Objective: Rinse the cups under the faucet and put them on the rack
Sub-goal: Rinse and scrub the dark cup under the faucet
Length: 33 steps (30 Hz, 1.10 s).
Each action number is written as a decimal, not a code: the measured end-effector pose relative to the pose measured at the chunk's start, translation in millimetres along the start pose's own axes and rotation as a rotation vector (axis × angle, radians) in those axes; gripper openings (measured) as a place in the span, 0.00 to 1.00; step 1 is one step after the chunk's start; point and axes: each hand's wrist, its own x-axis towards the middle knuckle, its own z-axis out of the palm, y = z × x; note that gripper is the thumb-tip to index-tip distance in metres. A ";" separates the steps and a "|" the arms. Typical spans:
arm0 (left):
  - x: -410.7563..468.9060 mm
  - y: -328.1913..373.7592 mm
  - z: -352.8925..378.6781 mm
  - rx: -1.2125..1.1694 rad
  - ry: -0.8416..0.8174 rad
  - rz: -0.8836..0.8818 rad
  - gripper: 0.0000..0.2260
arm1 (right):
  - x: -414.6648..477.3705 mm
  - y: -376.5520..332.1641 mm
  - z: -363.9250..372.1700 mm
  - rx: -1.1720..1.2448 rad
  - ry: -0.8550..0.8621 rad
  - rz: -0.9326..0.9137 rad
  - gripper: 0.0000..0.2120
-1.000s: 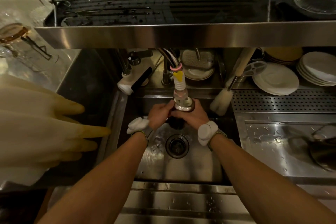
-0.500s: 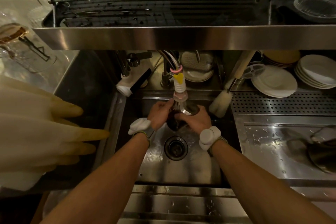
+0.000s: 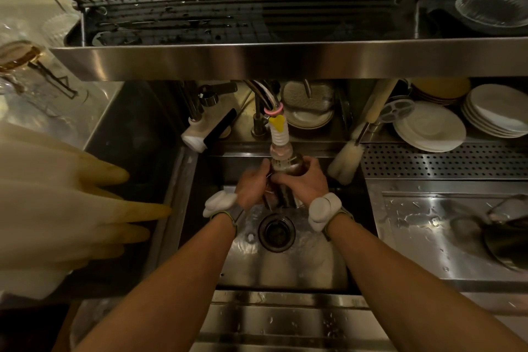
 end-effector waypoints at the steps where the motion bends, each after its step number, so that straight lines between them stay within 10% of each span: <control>1: -2.0 1.6 0.7 -0.029 -0.007 -0.024 0.27 | 0.0 -1.6 -1.0 0.040 0.004 0.034 0.39; 10: -4.2 -2.1 0.3 -0.373 -0.237 -0.154 0.30 | 2.4 -11.0 7.8 0.218 -0.135 0.207 0.30; 16: -2.1 9.7 15.1 -0.181 -0.111 -0.020 0.14 | 1.9 -10.4 2.1 0.475 -0.092 0.293 0.32; 22: 2.9 12.3 12.1 -0.209 -0.098 -0.028 0.20 | -6.6 -12.4 -1.1 0.737 -0.206 0.323 0.29; 27: 7.6 14.2 0.6 -0.316 -0.124 -0.142 0.23 | 7.1 -19.6 4.9 0.346 -0.069 0.367 0.42; 33: 7.7 14.7 -9.0 -0.608 -0.182 -0.363 0.28 | 1.6 -26.1 3.1 0.308 -0.158 0.322 0.20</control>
